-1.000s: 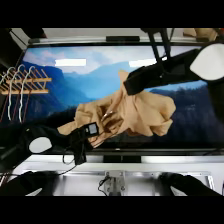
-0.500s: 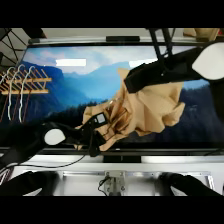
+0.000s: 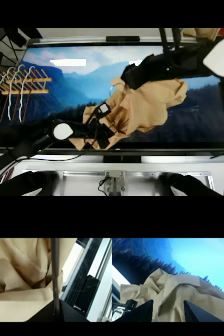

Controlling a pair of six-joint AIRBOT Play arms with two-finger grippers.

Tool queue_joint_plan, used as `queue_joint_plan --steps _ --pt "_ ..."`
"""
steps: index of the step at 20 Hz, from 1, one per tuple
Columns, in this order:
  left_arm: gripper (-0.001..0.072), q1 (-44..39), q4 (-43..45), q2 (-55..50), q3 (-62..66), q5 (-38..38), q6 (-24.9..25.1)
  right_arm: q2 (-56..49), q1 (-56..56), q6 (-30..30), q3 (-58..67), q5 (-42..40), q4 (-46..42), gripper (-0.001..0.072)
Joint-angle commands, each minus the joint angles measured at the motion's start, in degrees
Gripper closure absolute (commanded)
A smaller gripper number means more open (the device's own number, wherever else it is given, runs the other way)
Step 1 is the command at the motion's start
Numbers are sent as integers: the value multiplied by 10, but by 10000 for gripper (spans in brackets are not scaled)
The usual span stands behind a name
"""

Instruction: Fold the shirts.

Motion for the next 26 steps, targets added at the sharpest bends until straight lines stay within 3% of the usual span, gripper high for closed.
queue_joint_plan --steps 1,5,8,10,11,13,14,15,20,26 --pt "666 0 -4 -1 9 0 0 14 -8 38 2 5 -33 200" --pt "666 0 6 -1 9 -17 0 66 -109 94 2 -1 -132 200" --pt "666 0 25 -1 9 -43 0 58 -280 85 2 27 -64 199" --pt "666 0 49 -1 9 -76 -1 24 -360 -12 2 108 0 205" --pt "666 0 69 -1 9 -94 -9 7 -370 -130 2 155 3 205" --pt "666 0 111 -1 9 -123 -22 -16 -362 -429 2 236 12 205" --pt "666 0 132 -1 9 -134 -28 -21 -356 -548 2 251 19 205" --pt "666 0 151 -1 9 -142 -31 -23 -346 -621 2 254 23 205" --pt "666 30 166 -1 10 -146 -30 -28 -289 -703 2 258 12 205" --pt "666 38 169 -1 20 -163 -9 -94 -254 -725 2 252 7 205"
